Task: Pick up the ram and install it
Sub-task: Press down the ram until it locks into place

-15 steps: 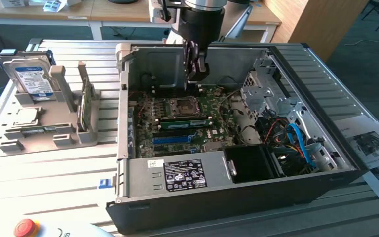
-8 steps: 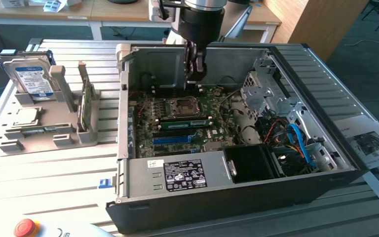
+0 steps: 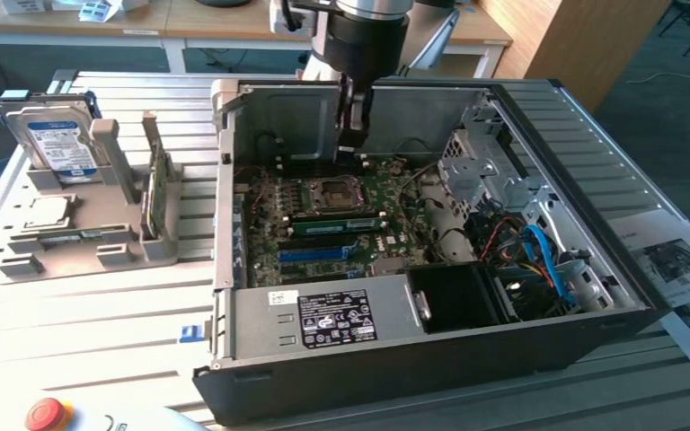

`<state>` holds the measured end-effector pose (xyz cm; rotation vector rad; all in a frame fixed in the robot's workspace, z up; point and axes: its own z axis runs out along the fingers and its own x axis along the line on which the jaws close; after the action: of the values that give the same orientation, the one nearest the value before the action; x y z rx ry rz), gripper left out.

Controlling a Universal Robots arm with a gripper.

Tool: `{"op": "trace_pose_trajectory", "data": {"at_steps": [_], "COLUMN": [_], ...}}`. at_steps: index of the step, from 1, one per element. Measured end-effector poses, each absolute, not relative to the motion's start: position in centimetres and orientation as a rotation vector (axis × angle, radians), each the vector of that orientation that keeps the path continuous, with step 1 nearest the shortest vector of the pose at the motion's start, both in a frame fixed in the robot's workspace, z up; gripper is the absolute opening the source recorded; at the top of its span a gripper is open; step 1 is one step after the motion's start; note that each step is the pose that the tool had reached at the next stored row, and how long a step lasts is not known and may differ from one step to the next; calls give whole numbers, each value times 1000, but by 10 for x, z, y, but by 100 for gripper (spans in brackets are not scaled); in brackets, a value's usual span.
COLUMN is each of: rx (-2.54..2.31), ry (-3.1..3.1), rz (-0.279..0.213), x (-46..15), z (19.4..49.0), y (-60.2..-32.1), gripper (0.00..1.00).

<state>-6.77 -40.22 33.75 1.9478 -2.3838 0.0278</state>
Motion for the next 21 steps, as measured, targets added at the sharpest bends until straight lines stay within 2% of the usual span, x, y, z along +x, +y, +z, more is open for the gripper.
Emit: {"op": "trace_pose_trajectory", "data": {"at_steps": [21], "rx": [1604], "ry": [-2625], "rz": [14], "x": [-68], "z": [338], "y": [-402], "gripper": [10]}}
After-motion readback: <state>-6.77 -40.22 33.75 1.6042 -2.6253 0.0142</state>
